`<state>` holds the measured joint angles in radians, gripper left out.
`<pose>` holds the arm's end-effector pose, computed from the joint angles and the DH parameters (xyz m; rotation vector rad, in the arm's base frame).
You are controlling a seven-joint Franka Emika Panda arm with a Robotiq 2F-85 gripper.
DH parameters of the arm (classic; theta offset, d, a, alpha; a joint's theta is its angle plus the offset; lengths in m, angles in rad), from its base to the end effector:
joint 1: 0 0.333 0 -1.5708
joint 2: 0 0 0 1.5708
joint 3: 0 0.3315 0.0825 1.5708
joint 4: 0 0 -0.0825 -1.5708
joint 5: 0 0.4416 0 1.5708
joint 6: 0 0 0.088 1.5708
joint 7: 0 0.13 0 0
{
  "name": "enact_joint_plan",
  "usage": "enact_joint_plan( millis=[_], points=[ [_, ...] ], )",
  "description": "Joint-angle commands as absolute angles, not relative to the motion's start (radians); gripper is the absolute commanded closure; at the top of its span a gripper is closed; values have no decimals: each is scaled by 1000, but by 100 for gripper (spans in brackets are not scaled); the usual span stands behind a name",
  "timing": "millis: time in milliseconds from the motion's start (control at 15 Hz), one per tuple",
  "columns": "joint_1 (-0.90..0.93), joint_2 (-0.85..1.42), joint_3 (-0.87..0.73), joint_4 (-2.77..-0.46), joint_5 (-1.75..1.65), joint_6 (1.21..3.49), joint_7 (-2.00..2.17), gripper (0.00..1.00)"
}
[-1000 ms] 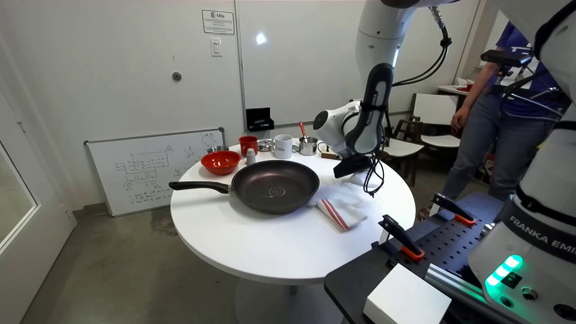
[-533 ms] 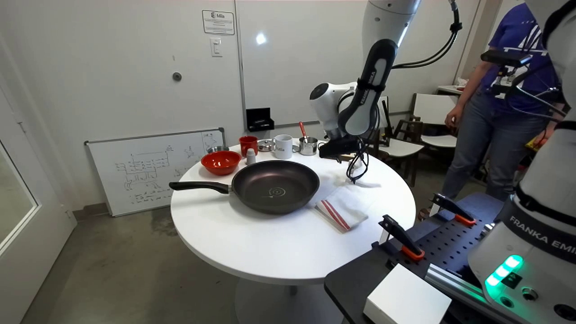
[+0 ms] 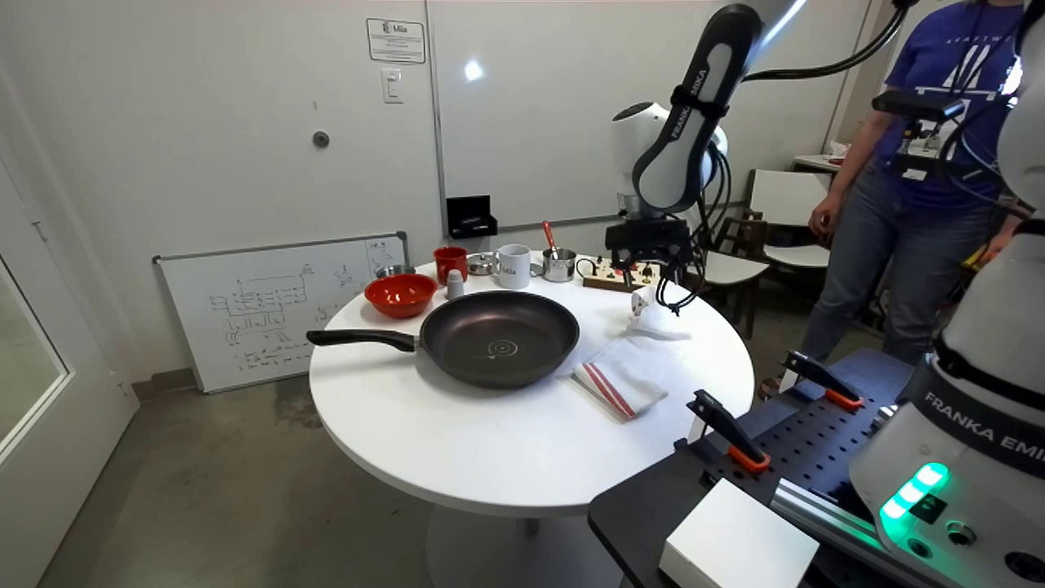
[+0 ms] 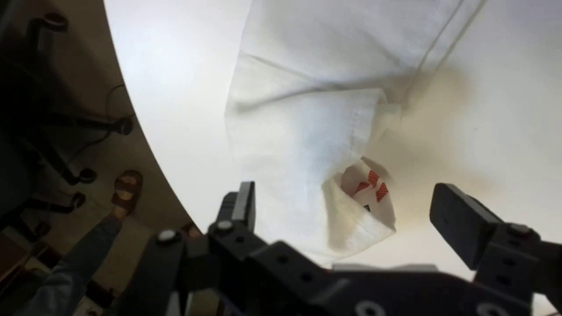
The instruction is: Pick up the kitchen towel and wipe the pan
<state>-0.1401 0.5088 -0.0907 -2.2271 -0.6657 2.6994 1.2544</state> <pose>0.5498 -0.1191 0.0746 2.5827 -1.1880 0.1639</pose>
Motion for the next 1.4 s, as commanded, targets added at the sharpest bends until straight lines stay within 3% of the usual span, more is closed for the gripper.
enact_joint_plan(
  millis=[0,67,133,400,1000,1333],
  points=[
    [-167,424,-65,-2388,-464,2871,1010,0],
    [-253,416,23,-2417,-483,2901,993,0],
    [-186,414,-21,-2452,-373,2954,874,0],
    [-226,400,117,-2548,-202,3004,596,0],
    [-791,564,490,-2532,-279,2994,-20,0],
    [-962,665,601,-2497,-186,2942,-409,0]
  ],
)
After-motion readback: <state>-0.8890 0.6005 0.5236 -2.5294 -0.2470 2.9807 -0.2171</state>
